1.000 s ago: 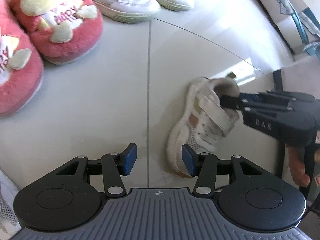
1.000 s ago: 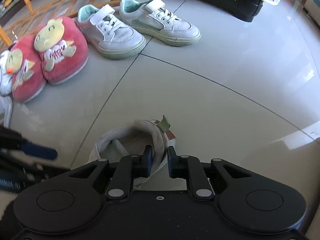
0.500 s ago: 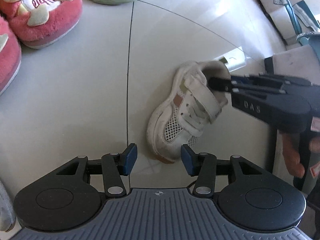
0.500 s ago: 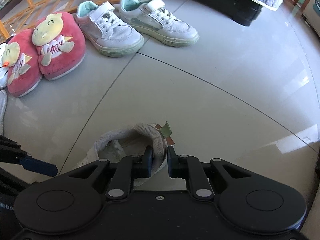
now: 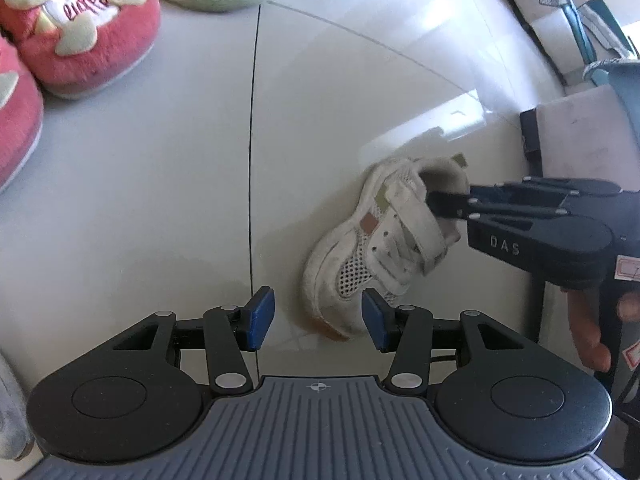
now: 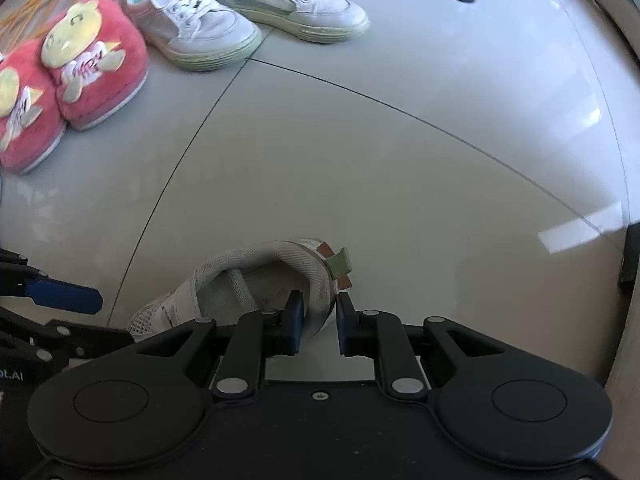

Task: Organize scattered shoes
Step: 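Drag the sneaker with the right gripper toward the left gripper, then grasp the sneaker heel with the left gripper while the right gripper releases it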

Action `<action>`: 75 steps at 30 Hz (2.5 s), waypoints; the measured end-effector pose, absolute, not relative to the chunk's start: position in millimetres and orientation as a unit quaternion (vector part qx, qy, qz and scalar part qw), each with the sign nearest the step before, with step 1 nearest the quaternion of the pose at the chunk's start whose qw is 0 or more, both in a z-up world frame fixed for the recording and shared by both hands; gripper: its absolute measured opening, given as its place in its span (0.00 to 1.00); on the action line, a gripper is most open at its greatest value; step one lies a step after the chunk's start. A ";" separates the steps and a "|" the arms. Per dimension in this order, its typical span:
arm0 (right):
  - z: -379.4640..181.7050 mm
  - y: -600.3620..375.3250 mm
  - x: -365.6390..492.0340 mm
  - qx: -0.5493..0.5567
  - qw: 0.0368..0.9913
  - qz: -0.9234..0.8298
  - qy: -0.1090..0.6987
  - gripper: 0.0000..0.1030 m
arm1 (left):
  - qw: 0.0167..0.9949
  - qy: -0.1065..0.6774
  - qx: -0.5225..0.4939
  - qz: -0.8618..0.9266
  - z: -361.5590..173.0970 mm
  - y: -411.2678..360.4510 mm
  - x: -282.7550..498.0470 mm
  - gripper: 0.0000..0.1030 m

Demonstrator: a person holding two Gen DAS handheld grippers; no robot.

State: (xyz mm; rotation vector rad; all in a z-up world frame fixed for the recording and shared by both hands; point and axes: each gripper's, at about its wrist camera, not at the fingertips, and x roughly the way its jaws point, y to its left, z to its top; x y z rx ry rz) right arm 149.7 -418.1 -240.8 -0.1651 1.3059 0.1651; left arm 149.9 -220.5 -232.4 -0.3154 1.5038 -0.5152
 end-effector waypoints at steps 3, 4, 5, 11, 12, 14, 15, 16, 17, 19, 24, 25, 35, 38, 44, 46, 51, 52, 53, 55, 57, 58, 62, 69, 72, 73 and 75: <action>-241.7 -418.9 150.3 -0.069 0.783 0.071 0.614 0.18 | 0.682 0.679 -0.141 -0.232 -236.6 -222.2 149.0 0.48; -241.6 -419.7 150.8 -0.066 0.782 0.070 0.616 0.18 | 0.679 0.682 -0.143 -0.232 -238.9 -222.7 149.2 0.48; -241.2 -420.6 151.3 -0.062 0.781 0.069 0.618 0.18 | 0.677 0.683 -0.146 -0.231 -239.7 -222.4 149.3 0.47; -240.7 -418.7 147.8 -0.071 0.777 0.066 0.622 0.19 | 0.682 0.673 -0.154 -0.241 -239.1 -226.5 155.3 0.34; -240.7 -419.3 147.3 -0.070 0.776 0.065 0.624 0.19 | 0.685 0.671 -0.150 -0.242 -238.2 -227.2 155.6 0.34; -240.8 -421.2 146.5 -0.065 0.773 0.063 0.628 0.20 | 0.689 0.667 -0.145 -0.242 -236.9 -228.1 156.3 0.32; -240.9 -422.4 146.0 -0.061 0.770 0.063 0.632 0.20 | 0.692 0.665 -0.145 -0.241 -236.0 -227.1 157.1 0.31; -240.8 -423.3 145.2 -0.059 0.767 0.063 0.636 0.22 | 0.695 0.663 -0.147 -0.238 -234.7 -225.2 158.3 0.30; -240.8 -423.8 144.4 -0.058 0.765 0.063 0.638 0.22 | 0.696 0.661 -0.148 -0.236 -234.2 -224.6 159.2 0.30; -240.9 -425.5 139.9 -0.056 0.760 0.062 0.645 0.25 | 0.702 0.658 -0.146 -0.231 -231.8 -222.0 161.2 0.30; -239.1 -429.2 129.4 -0.053 0.753 0.065 0.653 0.26 | 0.700 0.660 -0.140 -0.232 -226.0 -217.5 158.8 0.33; -237.8 -430.2 127.8 -0.052 0.755 0.066 0.651 0.26 | 0.699 0.661 -0.142 -0.234 -224.8 -216.0 157.2 0.36; -226.5 -423.7 121.2 -0.116 0.781 0.098 0.606 0.28 | 0.674 0.684 -0.123 -0.252 -226.5 -218.5 148.0 0.48; -230.1 -412.2 121.2 -0.174 0.784 0.132 0.582 0.28 | 0.668 0.691 -0.115 -0.253 -230.7 -221.0 145.0 0.48; -236.4 -399.7 124.6 -0.213 0.781 0.162 0.564 0.21 | 0.664 0.692 -0.117 -0.258 -236.1 -227.3 146.0 0.43; -237.1 -399.9 124.8 -0.214 0.782 0.163 0.563 0.20 | 0.665 0.690 -0.120 -0.258 -236.1 -226.3 147.0 0.43; -236.7 -409.8 127.4 -0.184 0.774 0.150 0.587 0.15 | 0.676 0.682 -0.128 -0.250 -232.9 -220.0 153.9 0.39; -236.9 -410.0 127.6 -0.182 0.772 0.150 0.590 0.14 | 0.677 0.680 -0.130 -0.248 -232.6 -218.8 155.5 0.38; -237.2 -410.1 127.7 -0.181 0.770 0.150 0.593 0.14 | 0.679 0.679 -0.132 -0.247 -232.3 -217.6 157.0 0.37; -235.3 -410.9 125.9 -0.182 0.763 0.154 0.600 0.14 | 0.685 0.674 -0.131 -0.244 -230.5 -215.9 161.0 0.36; -231.9 -410.5 123.3 -0.185 0.759 0.162 0.603 0.14 | 0.691 0.668 -0.129 -0.243 -228.4 -214.6 164.4 0.35; -230.4 -410.5 124.1 -0.183 0.761 0.165 0.601 0.14 | 0.695 0.665 -0.128 -0.242 -227.2 -214.0 166.6 0.34; -223.6 -411.9 125.6 -0.188 0.772 0.167 0.584 0.14 | 0.702 0.658 -0.129 -0.238 -225.8 -213.0 169.6 0.34; -230.7 -413.2 127.5 -0.172 0.763 0.178 0.597 0.14 | 0.698 0.661 -0.138 -0.236 -227.0 -209.6 164.6 0.34; -233.1 -413.4 127.3 -0.170 0.759 0.175 0.604 0.12 | 0.697 0.662 -0.150 -0.232 -229.3 -206.9 167.5 0.35; -233.3 -414.0 127.6 -0.164 0.758 0.175 0.606 0.11 | 0.697 0.661 -0.153 -0.231 -230.1 -206.4 169.1 0.35; -234.8 -413.7 127.0 -0.159 0.755 0.177 0.612 0.11 | 0.700 0.659 -0.157 -0.228 -231.2 -210.0 171.8 0.35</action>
